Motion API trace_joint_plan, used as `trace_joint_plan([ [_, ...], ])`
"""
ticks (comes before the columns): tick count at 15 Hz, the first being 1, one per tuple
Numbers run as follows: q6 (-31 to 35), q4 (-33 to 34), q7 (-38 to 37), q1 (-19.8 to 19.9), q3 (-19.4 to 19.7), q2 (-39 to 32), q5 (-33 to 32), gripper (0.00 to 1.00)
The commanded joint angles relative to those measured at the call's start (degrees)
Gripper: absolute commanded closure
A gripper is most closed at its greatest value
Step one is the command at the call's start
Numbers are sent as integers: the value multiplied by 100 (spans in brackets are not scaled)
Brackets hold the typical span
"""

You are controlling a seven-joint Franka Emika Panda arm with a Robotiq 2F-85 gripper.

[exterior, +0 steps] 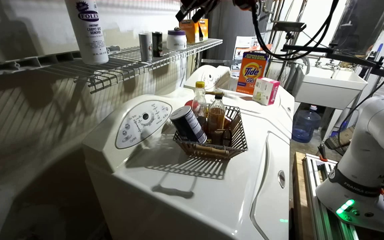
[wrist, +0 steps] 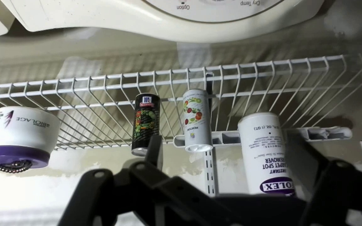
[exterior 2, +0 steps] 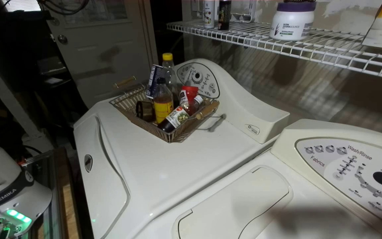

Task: Move the black tin from the basket to the first shelf

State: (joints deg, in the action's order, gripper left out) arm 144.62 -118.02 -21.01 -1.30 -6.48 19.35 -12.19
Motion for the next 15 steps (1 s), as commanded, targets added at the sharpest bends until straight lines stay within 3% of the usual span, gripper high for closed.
trace_joint_plan([
  [1, 71, -553, -13, 77, -193, 540, 64, 0],
  [15, 90, -1723, -554, 448, -709, 1889, 73, 0],
])
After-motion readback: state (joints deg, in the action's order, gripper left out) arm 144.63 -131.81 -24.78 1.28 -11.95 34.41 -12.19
